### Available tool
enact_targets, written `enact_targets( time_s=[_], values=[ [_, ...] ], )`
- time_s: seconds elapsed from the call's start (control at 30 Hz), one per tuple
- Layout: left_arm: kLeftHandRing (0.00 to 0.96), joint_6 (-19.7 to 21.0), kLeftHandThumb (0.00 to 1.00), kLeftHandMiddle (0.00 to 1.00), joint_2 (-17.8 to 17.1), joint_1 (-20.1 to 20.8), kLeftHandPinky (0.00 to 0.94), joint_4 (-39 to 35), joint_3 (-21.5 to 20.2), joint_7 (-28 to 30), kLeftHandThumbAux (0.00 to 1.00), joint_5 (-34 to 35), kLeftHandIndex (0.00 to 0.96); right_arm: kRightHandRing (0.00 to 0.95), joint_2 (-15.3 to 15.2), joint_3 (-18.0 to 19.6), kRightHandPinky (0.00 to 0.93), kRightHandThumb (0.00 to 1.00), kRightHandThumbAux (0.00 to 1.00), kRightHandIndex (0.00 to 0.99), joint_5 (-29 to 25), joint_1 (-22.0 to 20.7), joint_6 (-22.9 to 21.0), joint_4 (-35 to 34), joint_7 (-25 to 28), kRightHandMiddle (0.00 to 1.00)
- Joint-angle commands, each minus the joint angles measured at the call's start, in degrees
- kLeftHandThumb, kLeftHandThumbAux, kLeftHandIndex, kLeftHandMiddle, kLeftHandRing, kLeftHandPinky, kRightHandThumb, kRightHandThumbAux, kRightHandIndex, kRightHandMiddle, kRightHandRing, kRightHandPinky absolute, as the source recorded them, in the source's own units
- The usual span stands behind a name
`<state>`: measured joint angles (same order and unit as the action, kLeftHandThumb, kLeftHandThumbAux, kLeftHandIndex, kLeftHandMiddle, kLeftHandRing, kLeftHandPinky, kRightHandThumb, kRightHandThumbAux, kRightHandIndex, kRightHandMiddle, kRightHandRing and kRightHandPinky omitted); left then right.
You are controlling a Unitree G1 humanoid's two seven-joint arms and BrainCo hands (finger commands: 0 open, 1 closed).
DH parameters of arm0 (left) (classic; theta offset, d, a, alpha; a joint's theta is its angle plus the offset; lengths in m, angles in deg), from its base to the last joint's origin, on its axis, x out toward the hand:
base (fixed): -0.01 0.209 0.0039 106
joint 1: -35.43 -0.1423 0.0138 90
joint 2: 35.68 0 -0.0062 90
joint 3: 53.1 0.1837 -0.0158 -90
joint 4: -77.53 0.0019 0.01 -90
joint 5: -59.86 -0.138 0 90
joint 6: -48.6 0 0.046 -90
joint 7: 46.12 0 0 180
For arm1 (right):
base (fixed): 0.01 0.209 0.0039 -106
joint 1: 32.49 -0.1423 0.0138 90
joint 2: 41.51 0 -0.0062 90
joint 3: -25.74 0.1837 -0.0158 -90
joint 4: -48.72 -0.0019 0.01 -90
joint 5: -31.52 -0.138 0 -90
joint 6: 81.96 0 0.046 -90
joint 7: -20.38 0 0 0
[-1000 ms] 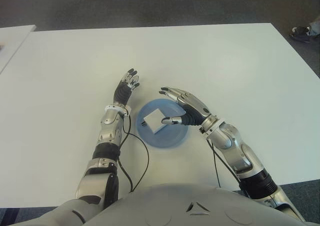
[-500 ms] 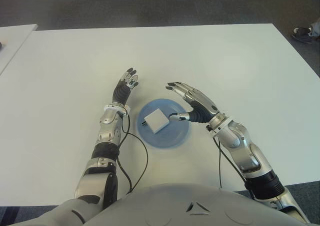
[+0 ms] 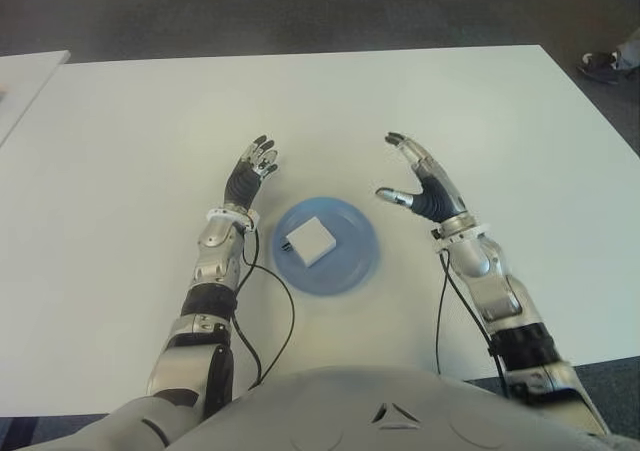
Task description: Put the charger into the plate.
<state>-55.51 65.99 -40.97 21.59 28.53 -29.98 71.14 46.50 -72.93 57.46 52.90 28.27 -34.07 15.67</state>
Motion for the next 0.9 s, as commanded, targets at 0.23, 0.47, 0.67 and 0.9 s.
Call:
enact_targets(
  time_s=[0.23, 0.47, 0.67, 0.9],
  values=[
    [0.113, 0.84, 0.001, 0.105, -0.97, -0.5, 0.14, 0.52, -0.22, 1.39, 0.504, 0.23, 0.009, 0.0, 10.34, 6.01, 0.0, 0.186, 0.517, 0.0, -20.49, -5.5, 3.5, 25.04, 6.22, 0.0],
    [0.123, 0.53, 0.013, 0.113, -1.05, -0.75, 0.151, 0.35, -0.27, 1.13, 0.513, -0.01, 0.012, 0.0, 14.1, 10.55, 0.0, 0.129, 0.695, 0.0, -27.62, -9.61, 3.93, 40.08, 11.05, 0.0],
    [0.138, 0.37, 0.014, 0.127, -1.02, -0.81, 0.164, 0.25, -0.25, 0.81, 0.517, -0.23, 0.013, 0.0, 14.96, 12.64, 0.0, 0.08, 0.736, 0.0, -30.42, -10.9, 3.68, 42.14, 13.24, 0.003],
    [0.146, 0.36, 0.015, 0.133, -0.77, -1.28, 0.171, -0.23, -0.18, 0.35, 0.518, -0.31, 0.01, 0.0, 14.42, 12.84, 0.0, 0.055, 0.726, 0.006, -29.86, -10.9, 2.26, 42.33, 13.93, 0.014]
  ],
)
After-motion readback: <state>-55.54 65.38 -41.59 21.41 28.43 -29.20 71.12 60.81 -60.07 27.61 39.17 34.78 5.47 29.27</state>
